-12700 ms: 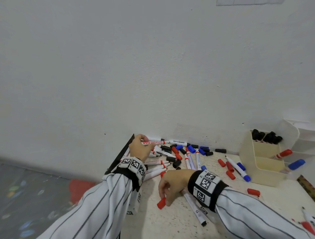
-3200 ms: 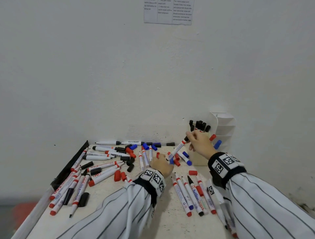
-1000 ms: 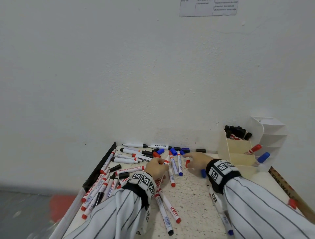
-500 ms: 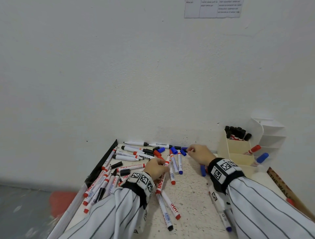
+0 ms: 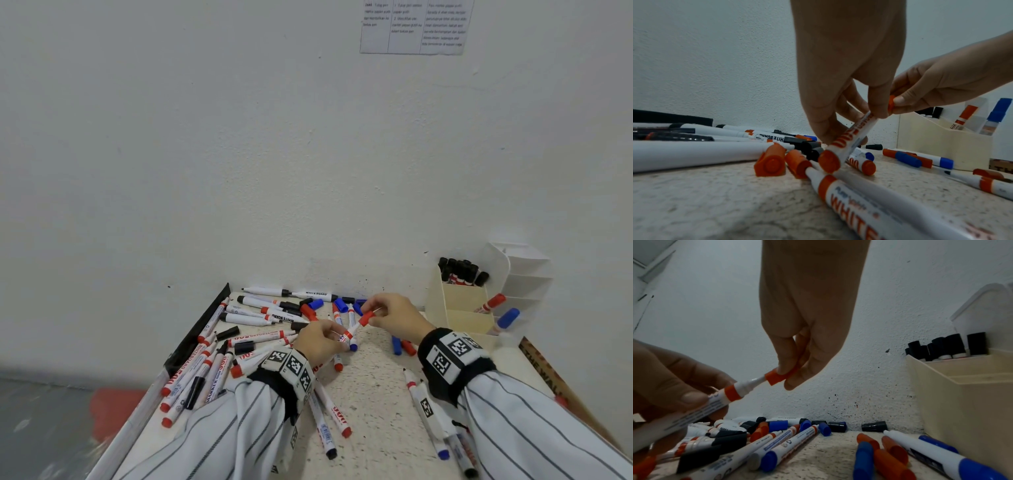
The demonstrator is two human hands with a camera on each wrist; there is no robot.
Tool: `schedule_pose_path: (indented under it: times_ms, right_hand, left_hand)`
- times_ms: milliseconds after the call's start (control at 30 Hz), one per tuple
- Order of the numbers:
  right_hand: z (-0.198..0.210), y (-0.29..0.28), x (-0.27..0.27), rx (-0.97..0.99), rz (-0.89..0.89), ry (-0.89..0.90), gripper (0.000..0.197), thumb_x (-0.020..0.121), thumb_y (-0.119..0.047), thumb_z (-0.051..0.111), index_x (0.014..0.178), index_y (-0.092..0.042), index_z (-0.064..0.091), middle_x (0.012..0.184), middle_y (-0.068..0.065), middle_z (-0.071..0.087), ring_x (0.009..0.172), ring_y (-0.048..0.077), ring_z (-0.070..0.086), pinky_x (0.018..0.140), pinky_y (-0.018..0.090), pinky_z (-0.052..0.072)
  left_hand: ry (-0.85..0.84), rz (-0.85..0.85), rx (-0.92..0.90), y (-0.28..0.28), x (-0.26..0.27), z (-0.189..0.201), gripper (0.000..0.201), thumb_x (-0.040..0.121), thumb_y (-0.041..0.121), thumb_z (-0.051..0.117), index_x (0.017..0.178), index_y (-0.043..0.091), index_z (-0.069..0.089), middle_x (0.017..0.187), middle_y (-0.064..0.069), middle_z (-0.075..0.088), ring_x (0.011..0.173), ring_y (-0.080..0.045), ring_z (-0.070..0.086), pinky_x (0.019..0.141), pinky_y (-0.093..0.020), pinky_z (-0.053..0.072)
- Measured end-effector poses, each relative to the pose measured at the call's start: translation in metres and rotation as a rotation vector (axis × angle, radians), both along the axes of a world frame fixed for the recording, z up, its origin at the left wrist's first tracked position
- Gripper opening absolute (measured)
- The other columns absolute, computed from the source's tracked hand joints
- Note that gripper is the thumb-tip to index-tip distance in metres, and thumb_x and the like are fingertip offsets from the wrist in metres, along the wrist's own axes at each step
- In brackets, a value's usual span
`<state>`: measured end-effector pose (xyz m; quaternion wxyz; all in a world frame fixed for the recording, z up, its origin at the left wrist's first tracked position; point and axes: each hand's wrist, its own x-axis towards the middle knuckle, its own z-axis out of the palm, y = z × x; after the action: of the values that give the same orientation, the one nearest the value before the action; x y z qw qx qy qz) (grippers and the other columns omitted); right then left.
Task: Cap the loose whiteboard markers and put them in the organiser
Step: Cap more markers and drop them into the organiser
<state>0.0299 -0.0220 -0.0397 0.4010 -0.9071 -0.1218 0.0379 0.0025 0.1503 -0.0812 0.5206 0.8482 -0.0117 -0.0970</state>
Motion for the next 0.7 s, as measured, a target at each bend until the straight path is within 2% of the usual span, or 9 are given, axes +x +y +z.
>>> schedule_pose_path:
  times_ms: [100,300,467,533,567,633,700]
  right_hand:
    - [0.001,-0.003,-0.004,0.020,0.018,0.013,0.019,0.085,0.000,0.061,0.098,-0.013,0.062,0.095,-0.002,0.062,0.089,0.010,0.063,0.081,0.019,0.049]
    - [-0.003,-0.006,-0.009,0.061,0.022,0.003,0.020,0.085,0.001,0.060,0.097,-0.015,0.063,0.101,0.003,0.064,0.097,0.016,0.063,0.090,0.027,0.050]
    - [-0.006,-0.003,-0.014,0.029,0.081,0.045,0.019,0.086,-0.005,0.063,0.103,-0.012,0.064,0.094,-0.002,0.063,0.090,0.012,0.062,0.083,0.020,0.050]
    - [-0.006,-0.001,-0.015,0.051,0.051,0.073,0.011,0.091,-0.014,0.058,0.101,-0.013,0.063,0.087,-0.001,0.063,0.078,0.011,0.061,0.074,0.020,0.051]
    - [-0.006,0.000,-0.016,0.053,0.030,0.095,0.012,0.094,-0.023,0.054,0.094,-0.014,0.061,0.080,-0.002,0.061,0.070,0.010,0.058,0.067,0.020,0.049]
    - [-0.007,0.002,-0.016,-0.003,-0.025,0.145,0.034,0.097,-0.040,0.041,0.076,-0.016,0.053,0.065,-0.001,0.054,0.055,0.009,0.050,0.058,0.021,0.043]
    - [-0.008,0.006,-0.019,-0.105,-0.082,0.162,0.047,0.098,-0.048,0.028,0.066,-0.017,0.044,0.058,-0.001,0.047,0.051,0.010,0.046,0.055,0.021,0.039]
  left_hand:
    - [-0.015,-0.010,0.022,0.000,-0.001,-0.001,0.031,0.081,0.015,0.069,0.111,0.017,0.062,0.093,0.003,0.062,0.087,-0.010,0.059,0.090,-0.033,0.052]
    - [-0.026,-0.029,0.025,-0.001,-0.004,0.001,0.030,0.083,0.013,0.067,0.113,0.016,0.062,0.091,0.004,0.061,0.082,-0.008,0.057,0.085,-0.028,0.052]
    - [-0.024,-0.040,0.032,-0.005,-0.007,0.002,0.032,0.089,0.014,0.060,0.121,0.016,0.059,0.099,0.002,0.061,0.079,-0.008,0.055,0.080,-0.026,0.050]
    - [-0.021,-0.046,0.022,-0.007,-0.009,0.004,0.033,0.093,0.017,0.053,0.126,0.015,0.056,0.097,0.003,0.060,0.073,-0.007,0.054,0.067,-0.019,0.047]
    - [-0.024,-0.050,0.004,-0.007,-0.011,0.006,0.034,0.093,0.020,0.053,0.127,0.014,0.054,0.097,0.004,0.058,0.072,-0.007,0.054,0.061,-0.015,0.044]
    - [-0.080,-0.057,0.019,-0.009,-0.013,0.007,0.041,0.086,0.026,0.065,0.123,0.017,0.048,0.100,0.007,0.051,0.081,-0.008,0.055,0.060,-0.014,0.042]
    - [-0.144,-0.060,0.102,-0.010,-0.015,0.007,0.044,0.077,0.020,0.074,0.111,0.021,0.047,0.099,0.006,0.048,0.088,-0.011,0.053,0.068,-0.021,0.048]
